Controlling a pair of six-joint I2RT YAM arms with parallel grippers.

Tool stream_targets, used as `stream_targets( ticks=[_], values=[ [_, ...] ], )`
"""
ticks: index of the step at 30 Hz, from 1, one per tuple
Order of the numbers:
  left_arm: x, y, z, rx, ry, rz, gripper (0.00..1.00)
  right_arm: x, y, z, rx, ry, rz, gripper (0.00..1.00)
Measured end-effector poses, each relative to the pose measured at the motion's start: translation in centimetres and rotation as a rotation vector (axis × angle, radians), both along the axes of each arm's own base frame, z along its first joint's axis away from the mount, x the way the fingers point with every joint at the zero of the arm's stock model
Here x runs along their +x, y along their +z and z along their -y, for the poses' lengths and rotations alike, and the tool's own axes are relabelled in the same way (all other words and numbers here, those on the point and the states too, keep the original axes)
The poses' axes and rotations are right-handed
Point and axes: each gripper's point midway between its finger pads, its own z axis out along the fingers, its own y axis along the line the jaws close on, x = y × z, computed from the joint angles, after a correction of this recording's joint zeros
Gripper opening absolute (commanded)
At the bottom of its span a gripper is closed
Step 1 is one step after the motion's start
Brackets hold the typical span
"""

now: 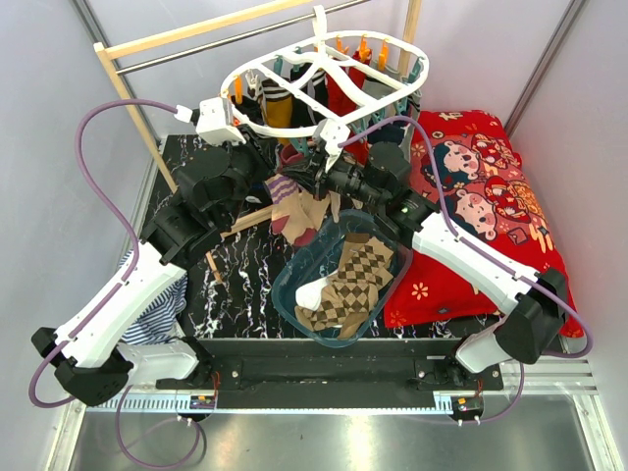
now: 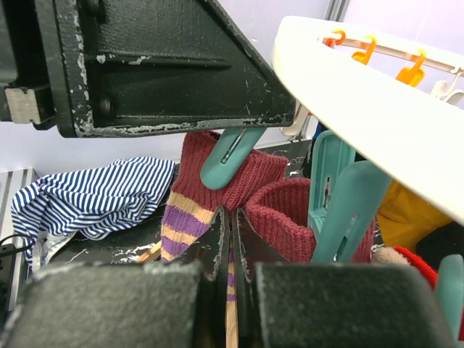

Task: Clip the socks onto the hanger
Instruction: Pick up the sock from the hanger, then open the clamp at the hanger.

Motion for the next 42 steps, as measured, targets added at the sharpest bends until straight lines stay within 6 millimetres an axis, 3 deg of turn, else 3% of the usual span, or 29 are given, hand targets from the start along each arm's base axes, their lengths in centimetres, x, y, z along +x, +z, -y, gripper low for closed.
stream_targets(
  ticks=[4,7,8,12,15,25,32,37,42],
  values=[
    [0.0,0.0,0.0,0.000,-0.001,0.000,0.23,0.1,0.2,-0.1,0.005,0.000,0.002,0.00],
    [0.0,0.0,0.0,-0.001,-0.002,0.001,0.45,0.1,0.3,-0.1,0.008,0.000,0.006,0.00],
    [0.0,0.0,0.0,-0.001,-0.002,0.001,0.56,0.1,0.4,-0.1,0.010,0.000,0.007,0.00],
    [-0.2,0.1,-0.1,0.000,-0.005,0.004,0.76,0.1,0.7,-0.1,0.018,0.000,0.015,0.00],
    [-0.6,0.6,-0.4,-0.007,-0.007,0.016,0.84,0.1,0.8,0.0,0.021,-0.003,0.017,0.00],
    [-2.5,2.5,-3.1,-0.011,-0.020,0.087,0.85,0.8,0.9,0.3,0.025,-0.043,0.014,0.00],
    [-1.4,1.7,-7.8,-0.036,-0.001,0.096,0.85,1.2,0.7,1.1,0.023,-0.079,0.009,0.00],
    [-0.8,1.2,-7.9,-0.017,-0.074,0.090,0.85,1.5,0.5,1.8,0.022,-0.095,0.007,0.00],
    [-0.4,0.5,-6.9,0.111,-0.169,0.130,0.87,1.7,0.5,2.3,0.022,-0.107,0.007,0.00]
  ],
)
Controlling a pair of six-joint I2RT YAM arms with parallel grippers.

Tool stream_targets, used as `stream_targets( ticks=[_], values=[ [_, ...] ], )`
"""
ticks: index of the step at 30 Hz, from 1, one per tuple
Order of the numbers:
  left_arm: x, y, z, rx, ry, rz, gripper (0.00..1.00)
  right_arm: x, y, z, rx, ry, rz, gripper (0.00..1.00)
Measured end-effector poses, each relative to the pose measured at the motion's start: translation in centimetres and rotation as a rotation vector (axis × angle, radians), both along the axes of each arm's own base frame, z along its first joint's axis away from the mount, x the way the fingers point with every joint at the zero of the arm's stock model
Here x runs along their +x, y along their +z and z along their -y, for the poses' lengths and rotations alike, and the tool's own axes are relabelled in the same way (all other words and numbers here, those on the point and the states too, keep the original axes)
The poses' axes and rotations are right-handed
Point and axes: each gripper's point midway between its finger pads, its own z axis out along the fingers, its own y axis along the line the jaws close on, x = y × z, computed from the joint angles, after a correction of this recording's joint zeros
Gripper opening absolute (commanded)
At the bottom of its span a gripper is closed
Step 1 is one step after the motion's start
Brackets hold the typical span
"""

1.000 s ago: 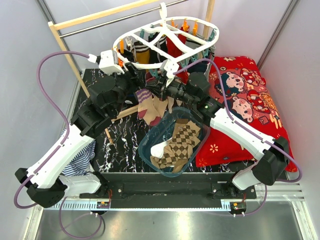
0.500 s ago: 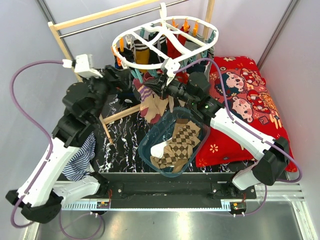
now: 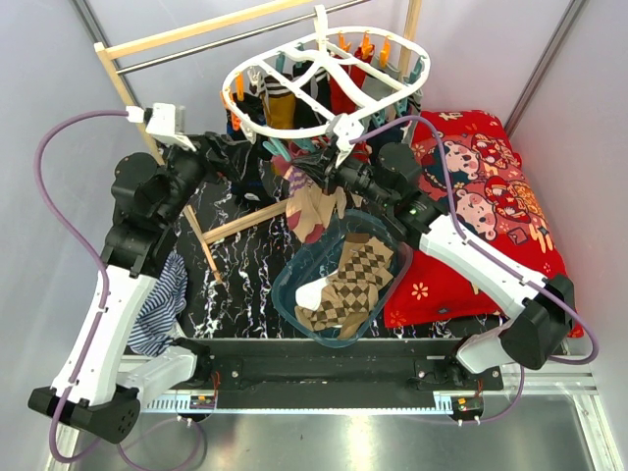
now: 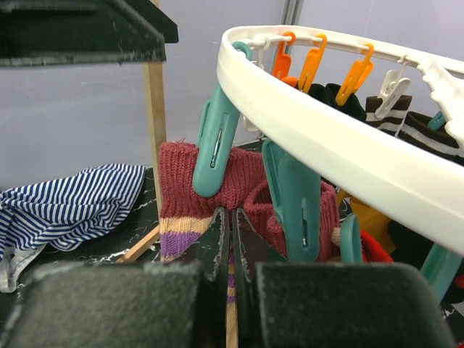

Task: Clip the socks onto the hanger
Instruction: Open the clamp at the hanger.

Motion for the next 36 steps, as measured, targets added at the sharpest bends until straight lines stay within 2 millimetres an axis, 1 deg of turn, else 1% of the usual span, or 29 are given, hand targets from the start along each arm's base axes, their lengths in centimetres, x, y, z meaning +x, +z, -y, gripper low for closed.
stream_targets(
  ticks=[3,8,11,20,26,31,36],
  values=[
    [0.3,-0.6,0.5,0.101,-0.039,0.057,0.85,0.0,0.1,0.2,0.002,-0.002,0.002,0.00],
    [1.2,-2.4,0.5,0.215,-0.041,0.101,0.80,-0.1,0.4,0.5,0.006,-0.006,0.007,0.00],
    [2.0,-2.6,0.6,0.251,-0.038,0.121,0.80,-0.2,0.5,0.7,0.008,-0.007,0.010,0.00],
    [4.3,-2.9,1.6,0.242,-0.054,0.142,0.76,-0.1,0.5,0.9,0.008,-0.009,0.010,0.00],
    [5.7,-3.7,2.1,0.226,-0.056,0.128,0.71,-0.1,0.5,0.9,0.008,-0.010,0.010,0.00],
    [6.3,-3.6,2.3,0.218,-0.056,0.135,0.69,0.0,0.5,0.9,0.008,-0.010,0.009,0.00],
    [6.4,-3.3,2.4,0.206,-0.058,0.147,0.67,0.0,0.5,0.9,0.008,-0.010,0.010,0.00]
  ],
)
